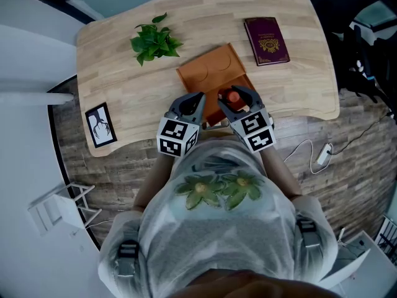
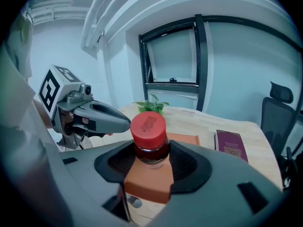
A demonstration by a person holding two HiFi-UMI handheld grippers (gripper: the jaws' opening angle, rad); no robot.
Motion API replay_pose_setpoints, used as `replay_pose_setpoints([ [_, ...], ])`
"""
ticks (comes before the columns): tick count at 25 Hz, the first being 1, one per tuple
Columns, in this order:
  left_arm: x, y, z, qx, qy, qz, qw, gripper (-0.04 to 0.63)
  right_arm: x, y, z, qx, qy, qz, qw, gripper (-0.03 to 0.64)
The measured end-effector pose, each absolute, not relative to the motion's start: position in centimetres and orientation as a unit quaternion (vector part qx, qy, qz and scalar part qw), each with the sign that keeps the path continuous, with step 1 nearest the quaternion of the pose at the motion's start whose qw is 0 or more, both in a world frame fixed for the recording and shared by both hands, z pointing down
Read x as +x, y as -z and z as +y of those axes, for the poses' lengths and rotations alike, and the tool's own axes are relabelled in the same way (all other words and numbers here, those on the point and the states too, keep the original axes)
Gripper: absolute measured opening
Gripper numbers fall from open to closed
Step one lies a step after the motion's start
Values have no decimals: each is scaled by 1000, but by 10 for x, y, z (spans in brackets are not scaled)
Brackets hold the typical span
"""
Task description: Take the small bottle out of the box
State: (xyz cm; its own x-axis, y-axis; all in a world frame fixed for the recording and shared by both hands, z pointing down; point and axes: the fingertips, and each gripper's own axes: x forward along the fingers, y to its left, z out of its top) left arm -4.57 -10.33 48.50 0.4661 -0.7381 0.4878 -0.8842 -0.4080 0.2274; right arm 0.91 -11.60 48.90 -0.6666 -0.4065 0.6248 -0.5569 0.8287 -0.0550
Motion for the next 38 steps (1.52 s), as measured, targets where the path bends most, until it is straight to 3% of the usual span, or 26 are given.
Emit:
replay_pose_setpoints([
  [38,-43,-485,-98,820,-162,-497,231,6,10,-462,-113,259,-99,-916,290,221],
])
